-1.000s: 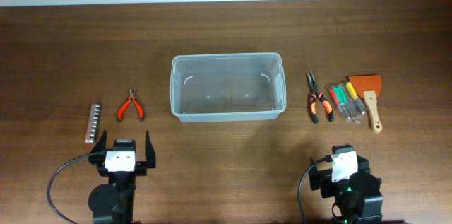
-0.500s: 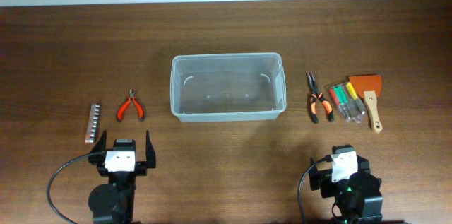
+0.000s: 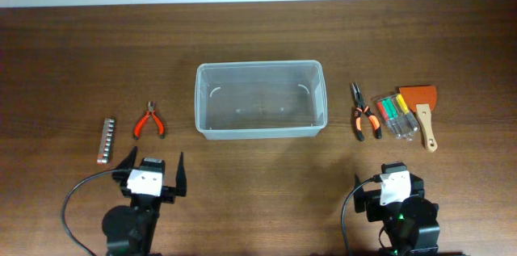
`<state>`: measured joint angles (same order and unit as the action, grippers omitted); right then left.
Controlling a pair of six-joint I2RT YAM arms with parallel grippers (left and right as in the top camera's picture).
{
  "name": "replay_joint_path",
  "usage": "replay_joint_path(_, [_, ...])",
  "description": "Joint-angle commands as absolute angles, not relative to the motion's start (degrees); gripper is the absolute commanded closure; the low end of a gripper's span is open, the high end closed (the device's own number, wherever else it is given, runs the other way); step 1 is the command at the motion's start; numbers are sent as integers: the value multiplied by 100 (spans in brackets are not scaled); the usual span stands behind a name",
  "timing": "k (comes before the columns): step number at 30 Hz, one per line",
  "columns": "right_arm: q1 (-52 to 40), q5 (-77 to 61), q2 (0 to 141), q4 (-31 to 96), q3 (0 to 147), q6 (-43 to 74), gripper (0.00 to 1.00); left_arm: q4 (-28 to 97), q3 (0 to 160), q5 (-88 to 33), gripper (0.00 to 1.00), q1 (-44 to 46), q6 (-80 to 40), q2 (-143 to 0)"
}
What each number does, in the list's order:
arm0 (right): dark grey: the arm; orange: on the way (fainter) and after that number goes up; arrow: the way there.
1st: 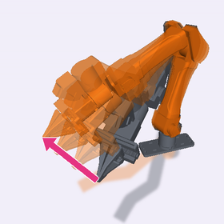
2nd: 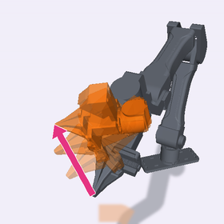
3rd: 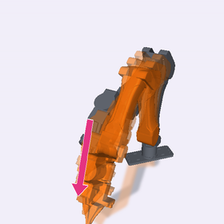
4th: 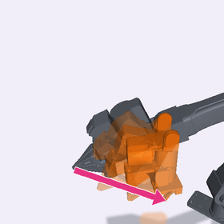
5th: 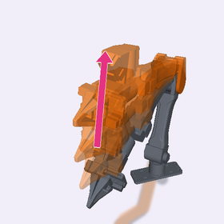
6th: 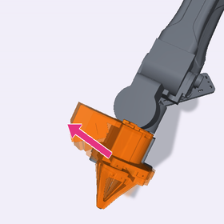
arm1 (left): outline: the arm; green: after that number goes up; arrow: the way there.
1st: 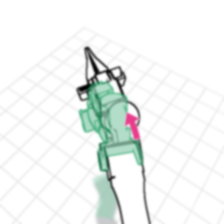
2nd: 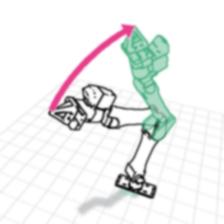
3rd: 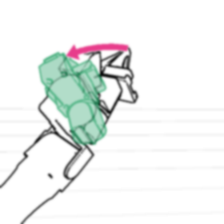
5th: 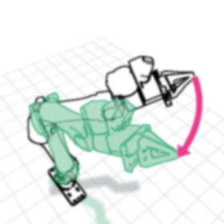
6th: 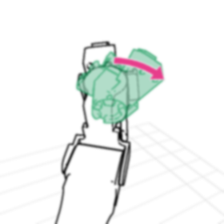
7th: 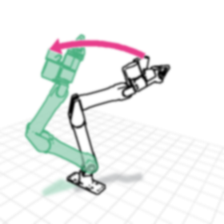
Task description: Pack container
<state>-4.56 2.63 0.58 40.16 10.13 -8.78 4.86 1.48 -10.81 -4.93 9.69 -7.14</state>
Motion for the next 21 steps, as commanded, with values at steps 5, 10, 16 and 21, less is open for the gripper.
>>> replay_joint_path(5, [-480,-631,19,3745,1052,-805,1,550,263,-1376,1,-504,659,-1288])
replay_joint_path(10, [-486,-856,172,3745,1717,-805,1,1092,1083,-950,1,-504,646,-1555])
replay_joint_path(16, [-486,-834,1323,4084,3162,-698,1,1706,2687,-311,1,-502,646,-2421])
replay_joint_path(21, [-486,-480,2971,4930,4578,-701,1,2180,3806,45,1,-502,650,-3575])
